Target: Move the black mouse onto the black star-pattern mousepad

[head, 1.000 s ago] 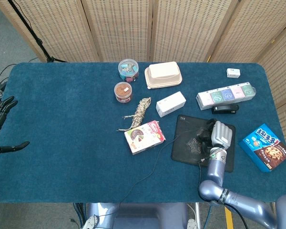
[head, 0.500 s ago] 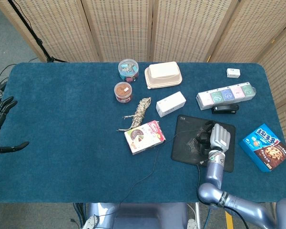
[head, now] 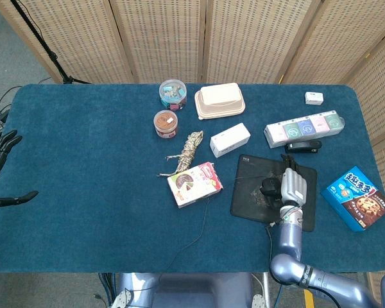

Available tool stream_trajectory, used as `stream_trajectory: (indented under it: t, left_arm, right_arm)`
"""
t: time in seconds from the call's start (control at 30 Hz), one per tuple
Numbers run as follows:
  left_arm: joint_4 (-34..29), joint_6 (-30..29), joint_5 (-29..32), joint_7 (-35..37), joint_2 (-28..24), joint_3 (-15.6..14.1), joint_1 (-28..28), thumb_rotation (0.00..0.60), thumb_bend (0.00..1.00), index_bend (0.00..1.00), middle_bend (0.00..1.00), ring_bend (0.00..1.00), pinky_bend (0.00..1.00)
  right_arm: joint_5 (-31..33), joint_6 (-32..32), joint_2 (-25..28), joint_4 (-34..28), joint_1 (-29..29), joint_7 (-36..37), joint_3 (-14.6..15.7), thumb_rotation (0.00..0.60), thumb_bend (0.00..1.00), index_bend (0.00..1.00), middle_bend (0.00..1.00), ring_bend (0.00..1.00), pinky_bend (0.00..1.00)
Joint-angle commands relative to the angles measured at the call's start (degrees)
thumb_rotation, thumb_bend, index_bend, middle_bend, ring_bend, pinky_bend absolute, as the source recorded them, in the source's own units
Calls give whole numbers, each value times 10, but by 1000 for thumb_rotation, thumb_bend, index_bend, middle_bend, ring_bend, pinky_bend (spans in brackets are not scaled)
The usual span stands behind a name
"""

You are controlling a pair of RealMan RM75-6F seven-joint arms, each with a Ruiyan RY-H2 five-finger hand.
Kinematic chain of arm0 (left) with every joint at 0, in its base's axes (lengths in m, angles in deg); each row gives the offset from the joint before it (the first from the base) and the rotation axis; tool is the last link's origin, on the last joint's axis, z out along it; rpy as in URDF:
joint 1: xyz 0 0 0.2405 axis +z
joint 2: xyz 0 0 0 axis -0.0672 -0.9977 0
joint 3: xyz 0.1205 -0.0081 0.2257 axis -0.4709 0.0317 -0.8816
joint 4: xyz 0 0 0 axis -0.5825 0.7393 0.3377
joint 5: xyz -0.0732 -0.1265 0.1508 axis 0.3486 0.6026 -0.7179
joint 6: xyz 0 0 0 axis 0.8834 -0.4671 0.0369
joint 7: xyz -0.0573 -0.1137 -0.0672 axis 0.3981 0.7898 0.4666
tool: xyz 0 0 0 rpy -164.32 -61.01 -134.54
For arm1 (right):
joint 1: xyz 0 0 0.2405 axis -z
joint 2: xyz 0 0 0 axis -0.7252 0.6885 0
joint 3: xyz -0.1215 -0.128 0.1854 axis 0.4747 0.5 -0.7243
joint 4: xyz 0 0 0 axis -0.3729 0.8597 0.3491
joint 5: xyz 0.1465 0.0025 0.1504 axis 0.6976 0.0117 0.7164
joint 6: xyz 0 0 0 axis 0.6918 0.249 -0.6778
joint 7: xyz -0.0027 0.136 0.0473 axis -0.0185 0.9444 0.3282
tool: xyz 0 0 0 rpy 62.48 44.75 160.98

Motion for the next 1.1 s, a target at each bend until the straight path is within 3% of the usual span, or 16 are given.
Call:
stream_trajectory:
  t: [0.03,0.17,0.27,0.43,0.57,0.8,1.1]
  left_arm:
    - [-1,-1,-3,-8,2,-2,1,600,48,0,0,0,0]
    - [-3,-5,-5,-24,6,-8,8,600,48,0,0,0,0]
    - [-6,-15,0,-41,10,-11,17,600,48,0,0,0,0]
    - [-12,-42,18,-100,29,-17,46,600,48,0,0,0,0]
    - [-18,-59,37,-149,46,-25,69,600,48,0,0,0,0]
    - [-1,-81,55,-217,85,-39,104,600,48,0,0,0,0]
    - [12,-79,65,-237,95,-39,117,600,48,0,0,0,0]
  right_arm:
    - [-61,-24,40,-71,26,23,15,600,0,0,0,0,30]
    - [-159,-24,103,-130,60,68,47,600,0,0,0,0,0]
    - [-254,-19,150,-133,88,131,77,600,0,0,0,0,0]
    - [-409,-11,233,-51,132,237,150,600,0,0,0,0,0]
    - [-476,-39,251,11,160,301,181,600,0,0,0,0,0]
    - [-528,-91,244,77,200,369,205,600,0,0,0,0,0]
    - [-541,-134,248,69,226,309,199,600,0,0,0,0,0]
